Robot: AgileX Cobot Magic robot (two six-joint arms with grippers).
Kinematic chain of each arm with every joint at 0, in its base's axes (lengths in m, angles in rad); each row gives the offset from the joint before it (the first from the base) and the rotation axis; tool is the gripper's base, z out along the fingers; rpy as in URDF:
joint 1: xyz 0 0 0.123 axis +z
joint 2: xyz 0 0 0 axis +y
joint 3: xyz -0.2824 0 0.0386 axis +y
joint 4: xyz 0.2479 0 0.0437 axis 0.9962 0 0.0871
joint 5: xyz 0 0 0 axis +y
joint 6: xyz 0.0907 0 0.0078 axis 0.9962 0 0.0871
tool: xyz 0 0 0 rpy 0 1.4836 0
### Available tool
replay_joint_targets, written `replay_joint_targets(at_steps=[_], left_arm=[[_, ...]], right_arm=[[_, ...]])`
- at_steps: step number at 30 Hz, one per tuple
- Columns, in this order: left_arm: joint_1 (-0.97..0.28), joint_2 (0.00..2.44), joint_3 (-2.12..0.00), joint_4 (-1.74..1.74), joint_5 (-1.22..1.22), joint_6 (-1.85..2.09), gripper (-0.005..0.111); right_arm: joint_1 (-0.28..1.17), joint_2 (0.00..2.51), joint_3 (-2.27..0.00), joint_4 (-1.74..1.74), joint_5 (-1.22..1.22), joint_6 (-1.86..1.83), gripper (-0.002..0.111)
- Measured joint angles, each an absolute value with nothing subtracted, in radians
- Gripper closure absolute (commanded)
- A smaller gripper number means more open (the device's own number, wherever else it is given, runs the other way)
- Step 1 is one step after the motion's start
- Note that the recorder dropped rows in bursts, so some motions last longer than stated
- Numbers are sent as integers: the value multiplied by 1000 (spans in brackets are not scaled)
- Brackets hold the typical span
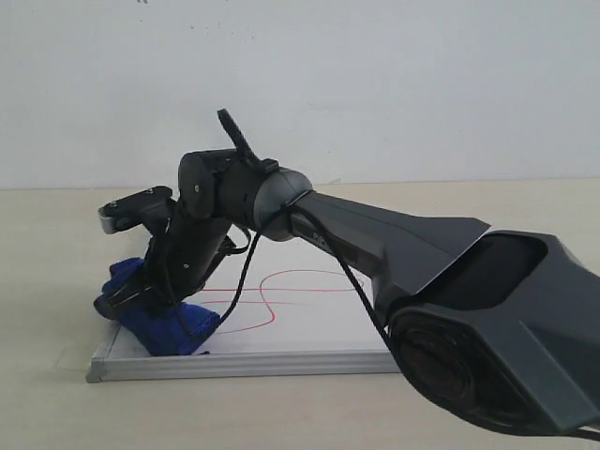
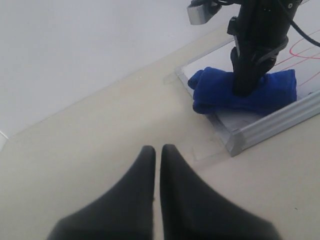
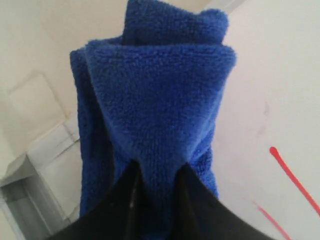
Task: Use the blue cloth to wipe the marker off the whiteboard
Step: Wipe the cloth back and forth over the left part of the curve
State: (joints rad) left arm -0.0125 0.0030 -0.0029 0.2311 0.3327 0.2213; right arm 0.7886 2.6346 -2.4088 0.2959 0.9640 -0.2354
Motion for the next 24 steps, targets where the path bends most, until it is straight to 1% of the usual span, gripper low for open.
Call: replay_joint_targets(at_steps=[2,4,6,8,9,13,17,19,24], left_arm=[[-13,3,-3,231,333,221,103],[-13,3,-3,231,333,221,103],[-13,3,-3,231,333,221,103],[-13,3,-3,231,333,221,103],[-13,3,-3,231,333,221,103],[-13,3,-3,231,333,221,103],[-13,3,-3,231,333,221,103],[-13,3,-3,231,333,221,103],[-13,3,-3,231,333,221,103]], right_arm=[[798,2635,-2409,228,958,-202,108],[809,2635,-2411,58,969,7,108],[807,2633,-2411,-45,990,110,108],[796,2633,-2411,-46,995,119,108],[796,2633,-2411,-23,992,79,108],[765,2633,-2411,266,978,-263,108],[770,2636,-2409,324,976,-348,108],[772,2636,-2409,267,971,-276,108],[797,2634,-2411,-17,965,34,108]])
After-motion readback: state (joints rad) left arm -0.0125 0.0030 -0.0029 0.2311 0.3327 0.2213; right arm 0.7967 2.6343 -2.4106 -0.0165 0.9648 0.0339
